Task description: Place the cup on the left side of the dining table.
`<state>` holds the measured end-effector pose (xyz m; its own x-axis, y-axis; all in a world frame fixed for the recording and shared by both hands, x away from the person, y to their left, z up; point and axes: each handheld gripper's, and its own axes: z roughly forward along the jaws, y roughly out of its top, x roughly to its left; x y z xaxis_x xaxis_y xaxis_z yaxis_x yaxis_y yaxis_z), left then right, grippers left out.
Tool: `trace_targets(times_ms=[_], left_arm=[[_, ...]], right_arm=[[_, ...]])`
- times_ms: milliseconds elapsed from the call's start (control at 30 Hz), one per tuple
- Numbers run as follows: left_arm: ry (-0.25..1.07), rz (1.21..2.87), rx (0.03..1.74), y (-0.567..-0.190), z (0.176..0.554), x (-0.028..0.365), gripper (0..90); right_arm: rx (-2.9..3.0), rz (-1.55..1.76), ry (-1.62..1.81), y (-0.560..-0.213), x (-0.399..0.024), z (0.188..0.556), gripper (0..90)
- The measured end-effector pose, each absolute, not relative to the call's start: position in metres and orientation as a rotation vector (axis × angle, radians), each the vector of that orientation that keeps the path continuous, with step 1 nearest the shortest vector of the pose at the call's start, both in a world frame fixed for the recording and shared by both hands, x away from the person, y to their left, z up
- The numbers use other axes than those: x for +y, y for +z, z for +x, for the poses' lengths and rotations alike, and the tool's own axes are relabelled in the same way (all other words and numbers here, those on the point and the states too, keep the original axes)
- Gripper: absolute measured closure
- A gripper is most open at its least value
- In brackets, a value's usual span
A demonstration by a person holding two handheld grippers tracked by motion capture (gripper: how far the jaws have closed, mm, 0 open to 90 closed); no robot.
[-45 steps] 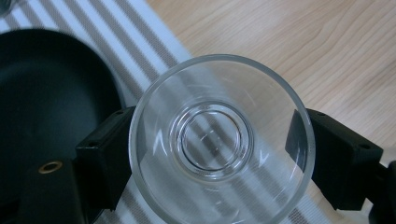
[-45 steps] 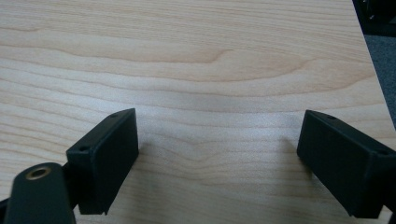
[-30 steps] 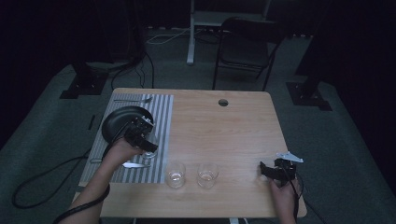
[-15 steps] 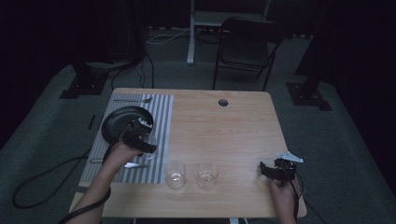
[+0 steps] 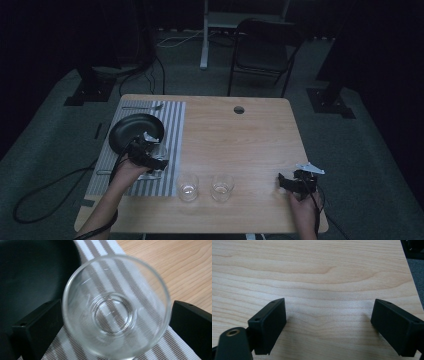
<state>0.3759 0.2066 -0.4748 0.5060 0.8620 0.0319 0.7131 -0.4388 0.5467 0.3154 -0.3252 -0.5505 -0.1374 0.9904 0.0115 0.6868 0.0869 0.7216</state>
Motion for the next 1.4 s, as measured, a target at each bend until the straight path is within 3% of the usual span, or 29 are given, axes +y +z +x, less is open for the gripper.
trace_targets(times_ms=[1400], left_arm=[[0.477,2.083,1.51,-0.518,0.303,0.282,0.2]], right_arm=[[1.88,1.65,0.813,-0.55,-0.325,0.315,12.5]])
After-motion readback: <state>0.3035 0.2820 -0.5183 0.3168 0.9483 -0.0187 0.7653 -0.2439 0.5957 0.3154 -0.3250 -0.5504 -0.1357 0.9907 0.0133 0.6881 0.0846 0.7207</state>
